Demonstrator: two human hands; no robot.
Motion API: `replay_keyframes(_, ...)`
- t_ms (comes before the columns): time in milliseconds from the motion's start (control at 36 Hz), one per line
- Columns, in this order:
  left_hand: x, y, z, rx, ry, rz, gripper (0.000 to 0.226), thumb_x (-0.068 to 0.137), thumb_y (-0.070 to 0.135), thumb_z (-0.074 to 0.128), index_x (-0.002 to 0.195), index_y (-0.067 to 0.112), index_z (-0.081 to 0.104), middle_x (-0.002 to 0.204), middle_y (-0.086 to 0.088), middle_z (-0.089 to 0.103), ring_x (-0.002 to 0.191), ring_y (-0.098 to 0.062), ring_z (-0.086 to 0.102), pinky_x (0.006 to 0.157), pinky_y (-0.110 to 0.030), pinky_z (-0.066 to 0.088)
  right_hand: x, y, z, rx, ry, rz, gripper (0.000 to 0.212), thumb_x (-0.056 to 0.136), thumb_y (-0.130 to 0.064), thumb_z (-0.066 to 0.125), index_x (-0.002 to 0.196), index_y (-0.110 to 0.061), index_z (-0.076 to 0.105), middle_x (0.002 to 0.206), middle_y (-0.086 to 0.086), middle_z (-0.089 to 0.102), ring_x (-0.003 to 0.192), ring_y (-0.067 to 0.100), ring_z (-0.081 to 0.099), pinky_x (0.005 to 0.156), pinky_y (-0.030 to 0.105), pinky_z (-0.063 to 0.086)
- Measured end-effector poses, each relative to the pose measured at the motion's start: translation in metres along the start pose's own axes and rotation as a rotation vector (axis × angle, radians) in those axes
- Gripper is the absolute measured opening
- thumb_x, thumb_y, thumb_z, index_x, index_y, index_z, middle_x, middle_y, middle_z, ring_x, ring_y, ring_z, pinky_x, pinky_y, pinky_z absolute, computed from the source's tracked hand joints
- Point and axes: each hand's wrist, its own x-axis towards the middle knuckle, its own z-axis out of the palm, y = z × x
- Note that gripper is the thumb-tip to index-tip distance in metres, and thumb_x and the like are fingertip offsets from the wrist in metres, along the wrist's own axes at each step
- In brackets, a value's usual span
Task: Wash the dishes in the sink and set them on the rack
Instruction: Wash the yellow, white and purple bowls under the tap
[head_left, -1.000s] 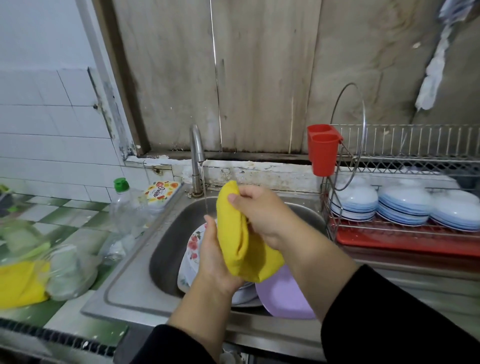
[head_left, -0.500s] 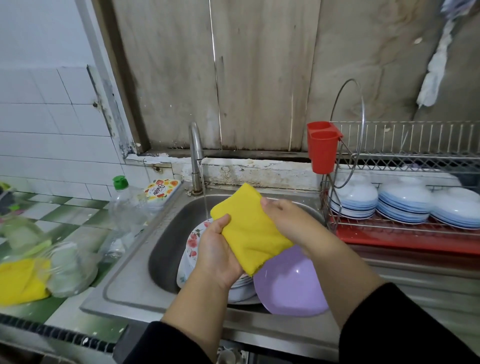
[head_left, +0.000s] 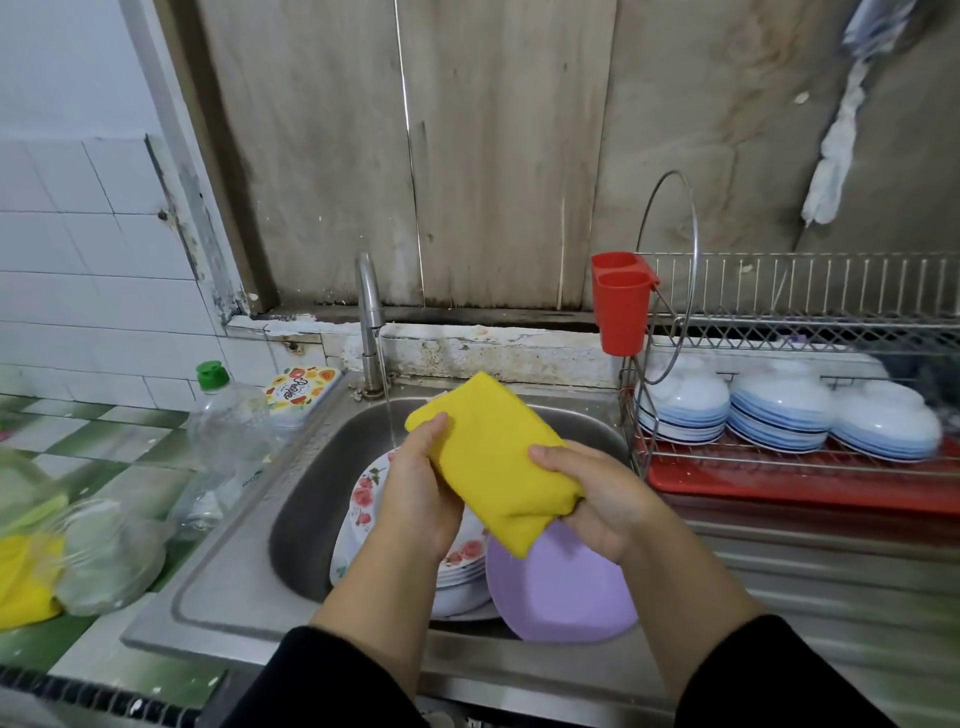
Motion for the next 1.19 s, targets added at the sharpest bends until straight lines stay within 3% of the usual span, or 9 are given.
replay_keyframes(167,0.005,-0.007,0.002,0.109,0.041,0.016,0.019,0.091,0.018,0.057,0.109,0.015,0.058,0.106,-0.012,0.065,0.095,-0.028,0.061,0.087,-0.043,0.048,-0.003,0.012,-0.018,0.117,-0.069,0.142,0.038,0.069,-0.009,0.064,0.106,-0.001,0.061,0.109,0.019,0.068,0.094,0.03,0.065,0.081,0.038,0.054)
replay_keyframes(333,0.02,-0.022,-0.001,0.386,0.018,0.051,0.02,0.092,0.009,0.053,0.102,0.026,0.057,0.093,-0.004,0.062,0.08,-0.018,0.058,0.065,-0.03,0.047,-0.003,0.028,-0.044,0.233,-0.168,0.144,0.059,0.057,-0.004,0.073,0.115,0.001,0.061,0.116,0.021,0.065,0.095,0.031,0.068,0.077,0.038,0.058)
replay_keyframes(444,0.032,-0.043,-0.016,0.497,0.105,0.018,0.019,0.097,0.034,0.048,0.102,0.02,0.059,0.095,0.002,0.065,0.081,-0.011,0.062,0.069,-0.027,0.046,-0.001,0.034,-0.065,0.297,-0.046,0.035,0.051,0.063,-0.001,0.056,0.114,-0.001,0.058,0.099,0.015,0.071,0.079,0.026,0.07,0.062,0.032,0.058)
replay_keyframes(611,0.035,-0.08,-0.053,0.969,0.355,-0.021,0.038,0.082,0.023,0.056,0.117,0.009,0.056,0.088,-0.003,0.064,0.082,-0.022,0.062,0.076,-0.029,0.048,0.0,0.042,-0.087,0.352,0.105,-0.055,0.036,0.088,0.005,0.035,0.109,-0.011,0.06,0.086,0.006,0.074,0.07,0.019,0.07,0.056,0.027,0.056)
replay_keyframes(694,0.035,-0.089,-0.06,1.231,0.348,-0.064,0.015,0.087,0.016,0.054,0.098,0.011,0.062,0.102,-0.01,0.066,0.098,-0.03,0.061,0.084,-0.031,0.049,0.0,0.05,-0.09,0.367,0.134,-0.048,0.036,0.089,0.004,0.034,0.108,-0.013,0.06,0.085,0.004,0.074,0.068,0.018,0.07,0.057,0.027,0.056)
replay_keyframes(889,0.034,-0.092,-0.058,1.668,0.152,-0.181,0.037,0.085,0.027,0.062,0.118,0.009,0.059,0.115,-0.014,0.065,0.105,-0.03,0.061,0.08,-0.029,0.044,0.005,0.059,-0.089,0.343,0.128,-0.002,0.035,0.088,0.004,0.035,0.103,-0.013,0.061,0.084,0.004,0.074,0.068,0.018,0.069,0.058,0.027,0.054)
replay_keyframes(1028,0.03,-0.089,-0.053,1.58,0.149,-0.172,0.029,0.084,0.004,0.054,0.113,0.0,0.061,0.106,-0.02,0.066,0.095,-0.029,0.063,0.067,-0.025,0.04,0.005,0.062,-0.085,0.303,0.126,0.015,0.035,0.089,0.005,0.034,0.099,-0.013,0.062,0.083,0.005,0.073,0.074,0.022,0.067,0.065,0.029,0.053)
replay_keyframes(1111,0.027,-0.086,-0.053,1.231,0.136,-0.221,0.025,0.086,-0.004,0.048,0.106,-0.004,0.064,0.081,-0.012,0.064,0.069,-0.021,0.059,0.049,-0.021,0.049,0.004,0.062,-0.082,0.286,0.133,0.013,0.035,0.089,0.005,0.035,0.1,-0.014,0.062,0.086,0.006,0.071,0.077,0.023,0.064,0.065,0.028,0.053)
replay_keyframes(1194,0.022,-0.081,-0.047,0.945,0.174,-0.29,0.02,0.09,-0.003,0.042,0.083,0.005,0.059,0.075,-0.008,0.06,0.063,-0.018,0.056,0.043,-0.02,0.05,0.004,0.062,-0.08,0.297,0.137,0.004,0.037,0.089,0.004,0.034,0.106,-0.015,0.061,0.089,0.005,0.071,0.081,0.025,0.063,0.07,0.031,0.051)
